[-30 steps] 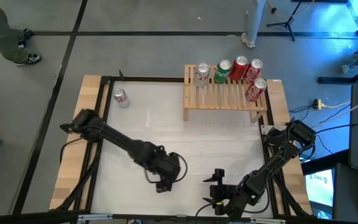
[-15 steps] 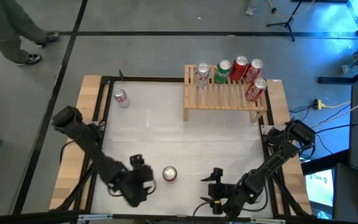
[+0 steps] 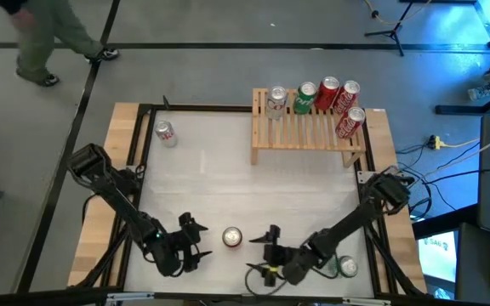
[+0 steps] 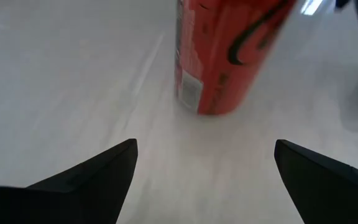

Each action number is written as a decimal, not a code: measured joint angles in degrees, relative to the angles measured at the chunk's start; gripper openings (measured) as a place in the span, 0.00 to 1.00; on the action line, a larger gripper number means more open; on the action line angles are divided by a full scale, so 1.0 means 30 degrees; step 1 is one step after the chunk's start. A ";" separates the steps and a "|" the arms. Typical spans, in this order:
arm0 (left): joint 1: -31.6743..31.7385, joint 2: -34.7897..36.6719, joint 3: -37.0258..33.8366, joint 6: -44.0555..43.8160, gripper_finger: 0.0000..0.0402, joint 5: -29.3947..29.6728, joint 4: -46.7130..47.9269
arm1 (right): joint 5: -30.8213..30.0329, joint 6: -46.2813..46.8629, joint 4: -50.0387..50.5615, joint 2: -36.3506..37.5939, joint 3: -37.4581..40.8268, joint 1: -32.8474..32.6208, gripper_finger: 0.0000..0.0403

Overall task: Place canned beverage on shelf
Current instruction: Put the red black soda can on the shelf aligned with the other red black soda can

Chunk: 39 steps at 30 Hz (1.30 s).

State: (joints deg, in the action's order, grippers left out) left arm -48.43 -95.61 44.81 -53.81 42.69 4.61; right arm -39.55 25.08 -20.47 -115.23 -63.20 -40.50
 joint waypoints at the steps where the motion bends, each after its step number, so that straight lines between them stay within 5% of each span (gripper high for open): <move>1: 0.0213 0.0000 -0.0465 0.0442 0.92 0.0069 -0.1093 | 0.0006 -0.0240 -0.0654 -0.0242 0.0000 0.0263 0.83; 9: 0.1676 0.0000 -0.2572 0.4888 0.92 0.0074 -0.7630 | 0.0411 -0.0670 -0.3095 -0.1346 0.0000 0.1854 0.83; 24: 0.2314 -0.0589 -0.2708 0.7067 0.92 -0.1731 -1.0798 | -0.0260 -0.2187 -0.2259 -0.1571 -0.0095 0.2371 0.83; 33: 0.2370 -0.2718 -0.2723 0.7393 0.92 -0.3392 -1.3504 | -0.0976 -0.2304 0.1328 0.0088 -0.0087 0.2382 0.83; 39: 0.2211 -0.2718 -0.2723 0.7178 0.92 -0.3280 -1.3939 | 0.1323 -0.1861 0.2153 0.1198 -0.0095 0.2386 0.83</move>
State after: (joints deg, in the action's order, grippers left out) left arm -41.80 -103.77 36.64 -32.27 32.85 -37.21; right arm -35.58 19.50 -14.01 -111.63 -63.48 -33.34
